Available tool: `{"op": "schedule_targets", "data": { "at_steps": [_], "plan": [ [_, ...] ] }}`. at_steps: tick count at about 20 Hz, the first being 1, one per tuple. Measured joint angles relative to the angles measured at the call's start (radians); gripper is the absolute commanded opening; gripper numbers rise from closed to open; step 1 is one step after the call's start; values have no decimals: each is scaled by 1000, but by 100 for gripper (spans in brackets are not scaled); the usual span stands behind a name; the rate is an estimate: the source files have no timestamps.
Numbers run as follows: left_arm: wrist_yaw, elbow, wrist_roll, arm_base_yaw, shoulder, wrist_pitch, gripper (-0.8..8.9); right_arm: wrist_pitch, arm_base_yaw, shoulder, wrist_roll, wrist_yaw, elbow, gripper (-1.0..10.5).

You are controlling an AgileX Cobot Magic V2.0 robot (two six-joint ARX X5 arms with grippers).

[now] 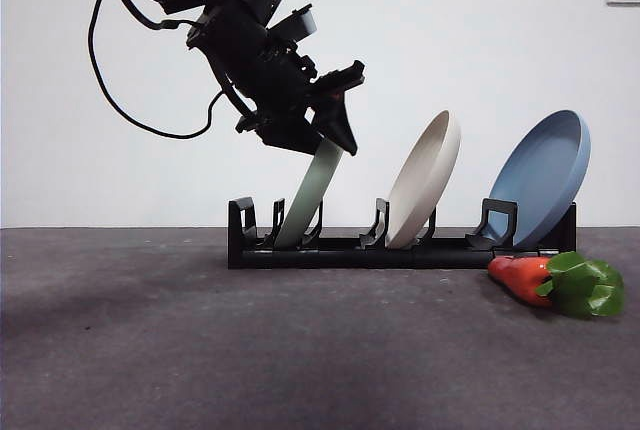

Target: Take the green plate from the plate rack,put the plate on the table,take the carrot from the table,put the carrot in the plate

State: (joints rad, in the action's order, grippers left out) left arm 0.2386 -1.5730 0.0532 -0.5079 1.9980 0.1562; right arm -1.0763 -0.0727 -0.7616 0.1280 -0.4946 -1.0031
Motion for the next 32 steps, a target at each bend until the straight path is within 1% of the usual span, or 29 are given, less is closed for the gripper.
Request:
{"op": "schedule_targets", "data": {
  "at_steps": [3, 5, 13, 19, 21, 23, 25, 28, 30, 32],
  "plan": [
    [-13, 0, 0, 0, 0, -2, -8, 0, 0, 0, 0, 0, 0, 626],
    [10, -5, 0, 9, -1, -2, -8, 0, 0, 0, 0, 0, 0, 626],
    [18, -5, 31, 10, -32, 10, -8, 0, 0, 0, 0, 0, 0, 625],
    [52, -5, 35, 1, -218, 41, -8, 0, 0, 0, 0, 0, 0, 625],
    [53, -5, 34, -5, -289, 101, -7, 0, 0, 0, 0, 0, 0, 626],
    [45, -5, 18, -17, -363, 195, -6, 0, 0, 0, 0, 0, 0, 626],
    [-10, -5, -30, -56, -449, 312, -6, 0, 0, 0, 0, 0, 0, 626],
    [-212, -6, -151, -177, -565, 530, -6, 0, 0, 0, 0, 0, 0, 626],
    [-329, -9, -208, -270, -579, 673, -5, 0, 0, 0, 0, 0, 0, 626],
    [-442, 19, -239, -354, -568, 748, -5, 0, 0, 0, 0, 0, 0, 626]
  ]
}}
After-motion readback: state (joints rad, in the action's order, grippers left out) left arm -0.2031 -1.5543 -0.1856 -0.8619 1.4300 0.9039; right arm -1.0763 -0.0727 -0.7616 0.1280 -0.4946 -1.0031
